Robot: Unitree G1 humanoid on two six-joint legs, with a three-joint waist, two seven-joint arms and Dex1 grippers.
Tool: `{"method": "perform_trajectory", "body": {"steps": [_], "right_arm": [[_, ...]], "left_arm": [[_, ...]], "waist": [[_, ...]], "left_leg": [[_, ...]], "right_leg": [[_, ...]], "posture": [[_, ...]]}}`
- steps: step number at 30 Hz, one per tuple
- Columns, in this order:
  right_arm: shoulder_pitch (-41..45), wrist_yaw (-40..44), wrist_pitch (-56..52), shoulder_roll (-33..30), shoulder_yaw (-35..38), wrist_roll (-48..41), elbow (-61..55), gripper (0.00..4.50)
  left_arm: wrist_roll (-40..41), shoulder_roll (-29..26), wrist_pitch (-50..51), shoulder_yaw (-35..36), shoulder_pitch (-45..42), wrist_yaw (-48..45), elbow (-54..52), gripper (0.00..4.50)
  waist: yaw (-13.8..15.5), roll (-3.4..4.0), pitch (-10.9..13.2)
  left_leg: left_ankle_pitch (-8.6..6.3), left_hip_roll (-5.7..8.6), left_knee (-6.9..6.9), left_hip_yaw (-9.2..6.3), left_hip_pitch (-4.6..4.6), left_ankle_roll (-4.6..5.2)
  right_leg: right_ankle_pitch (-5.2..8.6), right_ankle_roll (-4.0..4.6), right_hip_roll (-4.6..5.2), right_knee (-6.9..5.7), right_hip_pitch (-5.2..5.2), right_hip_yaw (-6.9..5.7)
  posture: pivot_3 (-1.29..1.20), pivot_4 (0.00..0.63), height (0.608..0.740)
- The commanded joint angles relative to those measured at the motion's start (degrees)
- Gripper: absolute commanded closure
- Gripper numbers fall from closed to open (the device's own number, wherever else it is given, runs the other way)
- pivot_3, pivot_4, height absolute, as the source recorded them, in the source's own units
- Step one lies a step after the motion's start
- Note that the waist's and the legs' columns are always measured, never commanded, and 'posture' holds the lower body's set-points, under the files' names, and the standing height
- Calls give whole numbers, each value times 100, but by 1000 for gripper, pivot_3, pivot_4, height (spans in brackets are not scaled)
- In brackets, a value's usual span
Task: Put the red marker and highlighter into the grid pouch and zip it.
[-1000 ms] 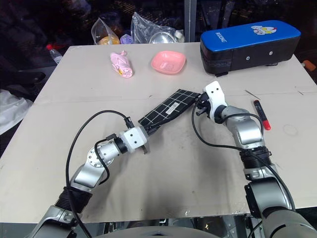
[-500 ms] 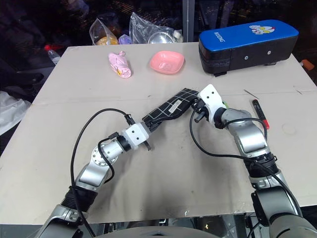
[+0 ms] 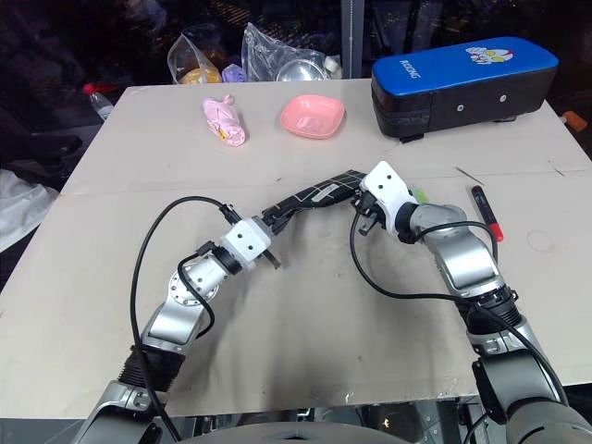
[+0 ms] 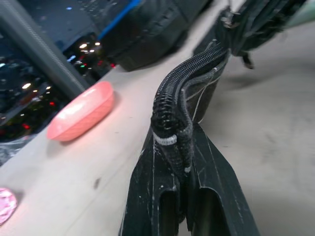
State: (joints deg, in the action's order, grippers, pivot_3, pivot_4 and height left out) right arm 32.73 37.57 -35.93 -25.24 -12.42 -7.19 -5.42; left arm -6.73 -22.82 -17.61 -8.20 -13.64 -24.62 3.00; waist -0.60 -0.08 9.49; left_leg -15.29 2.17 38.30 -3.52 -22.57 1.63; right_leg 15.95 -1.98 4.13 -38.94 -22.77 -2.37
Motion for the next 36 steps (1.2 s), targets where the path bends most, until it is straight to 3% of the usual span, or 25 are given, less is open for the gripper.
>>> {"method": "perform_trajectory", "body": {"steps": [1, 18, 36], "right_arm": [[53, 118, 91, -25, 39, -62, -288, 4474], [92, 312, -518, 286, -404, -190, -984, 4474], [83, 435, -679, 267, -422, -342, -1114, 4474]], "left_arm": [[11, 21, -19, 138, -82, 115, -71, 4500], [-150, 151, -81, -29, -163, 106, 2, 4500], [-435, 339, 11, 268, -257, 897, -125, 4500]], "waist": [[0, 0, 0], [2, 0, 0], [5, 0, 0]], "left_leg": [[0, 0, 0, 0, 0, 0], [0, 0, 1, 0, 0, -1], [0, 0, 2, -1, 0, -1]], "right_leg": [[0, 0, 0, 0, 0, 0], [-1, -1, 0, 0, 0, 0], [-2, -2, 0, 0, 0, -1]], "posture": [[0, 150, 737], [0, 150, 737], [0, 150, 737]]}}
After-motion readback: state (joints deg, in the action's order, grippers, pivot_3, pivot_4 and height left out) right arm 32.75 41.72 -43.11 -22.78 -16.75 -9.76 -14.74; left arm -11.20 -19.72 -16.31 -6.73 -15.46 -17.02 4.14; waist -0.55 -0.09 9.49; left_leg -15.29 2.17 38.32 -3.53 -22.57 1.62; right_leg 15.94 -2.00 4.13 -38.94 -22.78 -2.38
